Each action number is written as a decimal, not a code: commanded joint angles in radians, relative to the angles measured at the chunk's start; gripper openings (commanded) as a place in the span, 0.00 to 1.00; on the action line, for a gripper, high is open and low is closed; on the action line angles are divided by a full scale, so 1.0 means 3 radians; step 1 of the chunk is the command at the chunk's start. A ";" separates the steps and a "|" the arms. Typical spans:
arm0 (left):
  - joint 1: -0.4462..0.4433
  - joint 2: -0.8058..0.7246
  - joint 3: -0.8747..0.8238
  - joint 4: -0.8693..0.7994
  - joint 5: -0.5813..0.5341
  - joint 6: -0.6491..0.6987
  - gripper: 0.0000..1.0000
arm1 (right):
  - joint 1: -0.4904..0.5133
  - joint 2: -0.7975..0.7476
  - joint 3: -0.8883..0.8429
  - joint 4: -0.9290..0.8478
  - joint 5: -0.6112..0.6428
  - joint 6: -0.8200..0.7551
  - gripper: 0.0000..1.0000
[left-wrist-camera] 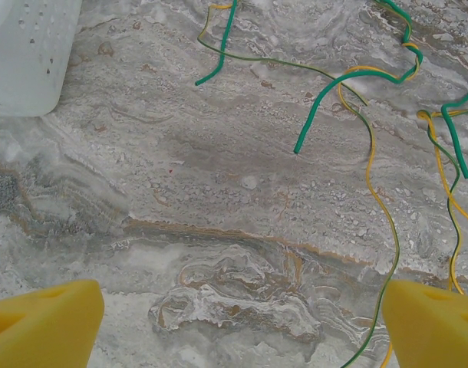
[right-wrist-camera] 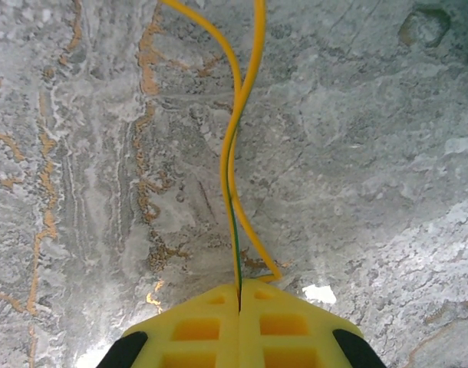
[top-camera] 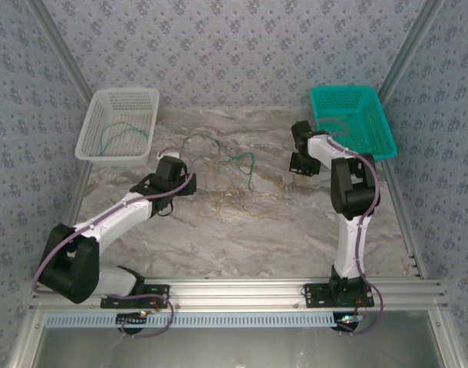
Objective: Untangle the cables
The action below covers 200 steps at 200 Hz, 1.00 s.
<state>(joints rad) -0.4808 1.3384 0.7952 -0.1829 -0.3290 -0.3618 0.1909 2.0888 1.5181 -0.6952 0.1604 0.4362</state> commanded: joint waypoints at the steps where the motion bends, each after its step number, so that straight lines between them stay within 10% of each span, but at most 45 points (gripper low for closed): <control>1: -0.0026 -0.0033 0.0089 -0.0018 -0.0010 0.0049 0.93 | -0.0023 -0.0303 -0.0267 0.0294 -0.0338 -0.0055 0.00; 104: -0.0028 -0.0262 0.0126 -0.0004 0.0026 0.0025 0.93 | -0.0444 -0.1822 -0.0410 0.0768 -0.1050 0.0033 0.00; 200: -0.0027 -0.0417 0.0092 0.0022 0.0064 0.0034 0.93 | -0.1112 -0.1551 0.1050 0.0749 -0.0548 -0.0236 0.00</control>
<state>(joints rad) -0.4808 1.2343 0.7956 -0.1829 -0.3241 -0.3603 -0.1181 1.5677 1.7588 -0.4976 -0.1005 0.4187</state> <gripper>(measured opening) 0.932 0.058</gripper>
